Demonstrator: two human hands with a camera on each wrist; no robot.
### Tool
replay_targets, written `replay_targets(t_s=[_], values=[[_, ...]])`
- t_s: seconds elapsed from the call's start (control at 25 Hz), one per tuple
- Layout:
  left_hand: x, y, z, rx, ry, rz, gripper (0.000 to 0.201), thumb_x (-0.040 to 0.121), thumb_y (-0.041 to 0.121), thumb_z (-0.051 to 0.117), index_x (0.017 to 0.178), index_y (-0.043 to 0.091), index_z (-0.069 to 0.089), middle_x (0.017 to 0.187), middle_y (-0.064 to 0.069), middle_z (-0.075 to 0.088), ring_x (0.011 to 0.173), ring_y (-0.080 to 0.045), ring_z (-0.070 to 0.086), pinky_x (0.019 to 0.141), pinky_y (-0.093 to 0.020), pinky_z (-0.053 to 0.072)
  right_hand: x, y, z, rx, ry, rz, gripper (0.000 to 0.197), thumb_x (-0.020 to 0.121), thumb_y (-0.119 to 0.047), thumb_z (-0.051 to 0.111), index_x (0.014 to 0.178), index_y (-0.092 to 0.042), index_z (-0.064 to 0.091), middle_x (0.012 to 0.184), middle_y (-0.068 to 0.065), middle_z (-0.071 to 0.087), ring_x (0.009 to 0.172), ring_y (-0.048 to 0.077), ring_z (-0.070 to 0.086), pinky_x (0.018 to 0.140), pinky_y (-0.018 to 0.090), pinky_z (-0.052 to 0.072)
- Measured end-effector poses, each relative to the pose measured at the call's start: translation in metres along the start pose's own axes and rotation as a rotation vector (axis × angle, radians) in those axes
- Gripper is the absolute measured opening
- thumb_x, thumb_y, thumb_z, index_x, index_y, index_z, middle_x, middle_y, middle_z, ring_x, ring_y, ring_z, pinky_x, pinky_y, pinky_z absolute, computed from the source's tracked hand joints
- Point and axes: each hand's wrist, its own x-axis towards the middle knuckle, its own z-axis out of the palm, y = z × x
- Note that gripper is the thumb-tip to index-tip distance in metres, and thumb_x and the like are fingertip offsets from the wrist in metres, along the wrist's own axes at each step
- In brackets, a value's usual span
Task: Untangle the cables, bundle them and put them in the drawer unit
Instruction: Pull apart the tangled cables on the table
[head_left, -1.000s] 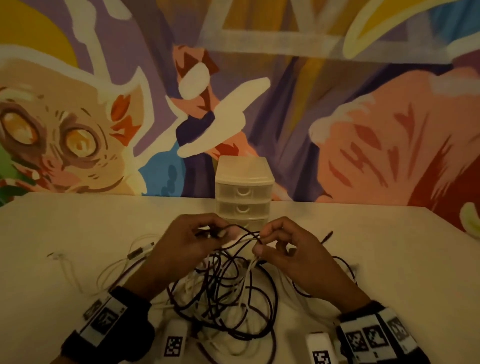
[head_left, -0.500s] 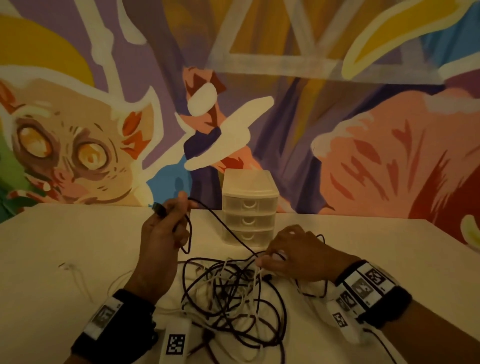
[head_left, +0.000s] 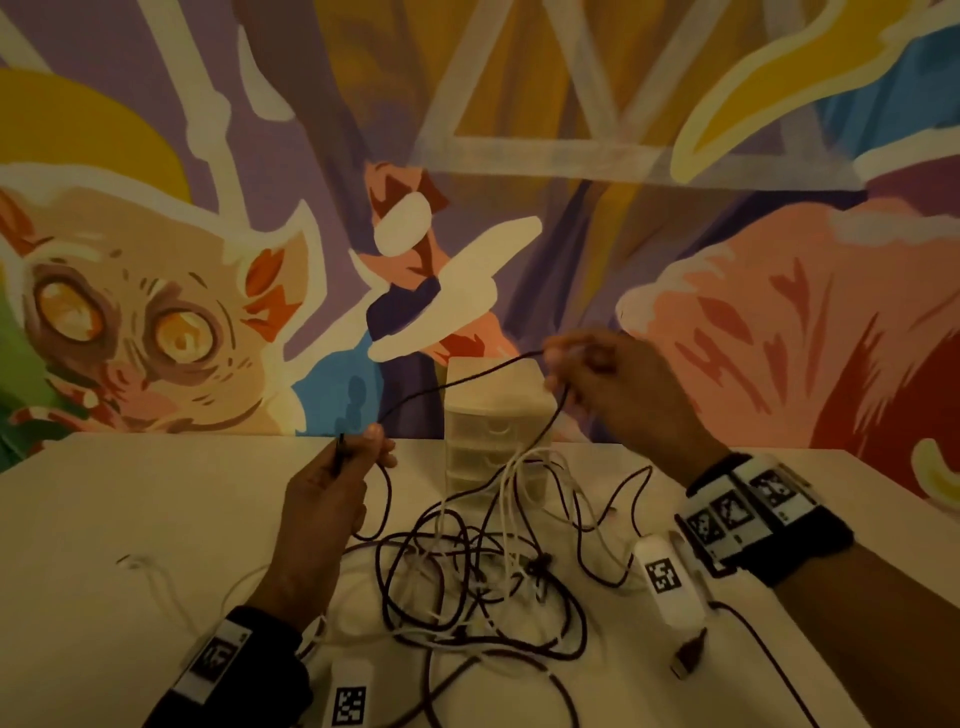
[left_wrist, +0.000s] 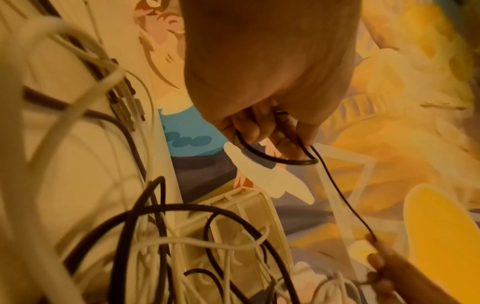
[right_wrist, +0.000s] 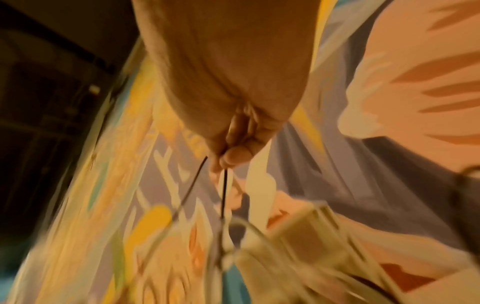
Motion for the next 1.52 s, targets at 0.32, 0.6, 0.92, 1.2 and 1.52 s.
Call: replay_targets(t_s=[0.32, 0.6, 0.92, 1.2, 1.52], values=[[-0.016, 0.008, 0.018, 0.049, -0.190, -0.049, 0.027, 0.089, 0.045, 0.074, 0.110, 0.030, 0.082, 0.070, -0.006, 0.063, 0.052, -0.013, 0.028, 0.046, -0.021, 0.028, -0.040, 0.015, 0.030, 0.032, -0.325, 0.099, 0.015, 0.089, -0.021, 0.085, 0.103, -0.016, 0.085, 0.093, 0.000, 0.084, 0.090, 0.014, 0.079, 0.081, 0.025, 0.062], [-0.025, 0.011, 0.031, 0.186, -0.100, -0.177, 0.035, 0.085, 0.055, 0.082, 0.087, 0.020, 0.085, 0.058, -0.005, 0.060, 0.046, -0.003, 0.047, 0.060, -0.027, 0.037, -0.062, 0.018, 0.058, 0.033, -0.400, 0.083, 0.016, 0.082, -0.028, 0.091, 0.094, -0.021, 0.084, 0.086, -0.004, 0.083, 0.084, 0.008, 0.078, 0.084, 0.020, 0.058], [-0.020, 0.017, 0.025, -0.050, -0.035, -0.025, 0.029, 0.103, 0.036, 0.067, 0.085, 0.014, 0.075, 0.057, 0.003, 0.047, 0.051, -0.008, 0.034, 0.050, -0.021, 0.029, -0.060, 0.058, 0.063, -0.337, -0.472, -0.098, 0.014, 0.100, -0.041, 0.071, 0.099, -0.028, 0.073, 0.100, -0.013, 0.073, 0.102, 0.002, 0.061, 0.087, 0.020, 0.049], [-0.005, 0.021, 0.006, -0.019, -0.038, -0.039, 0.038, 0.110, 0.030, 0.047, 0.075, 0.020, 0.055, 0.056, 0.005, 0.035, 0.050, -0.009, 0.026, 0.050, -0.028, 0.022, -0.032, 0.043, 0.030, -0.095, -0.144, -0.009, 0.029, 0.107, -0.040, 0.058, 0.094, -0.023, 0.078, 0.099, -0.009, 0.077, 0.093, 0.007, 0.070, 0.082, 0.025, 0.055], [-0.012, 0.010, 0.015, 0.427, -0.046, -0.083, 0.049, 0.107, 0.045, 0.060, 0.080, 0.005, 0.071, 0.054, 0.014, 0.063, 0.047, 0.004, 0.052, 0.066, -0.031, 0.040, -0.037, 0.007, 0.035, 0.125, -0.368, 0.152, 0.037, 0.111, -0.030, 0.053, 0.099, -0.004, 0.077, 0.121, -0.013, 0.078, 0.112, 0.016, 0.073, 0.094, 0.042, 0.063]])
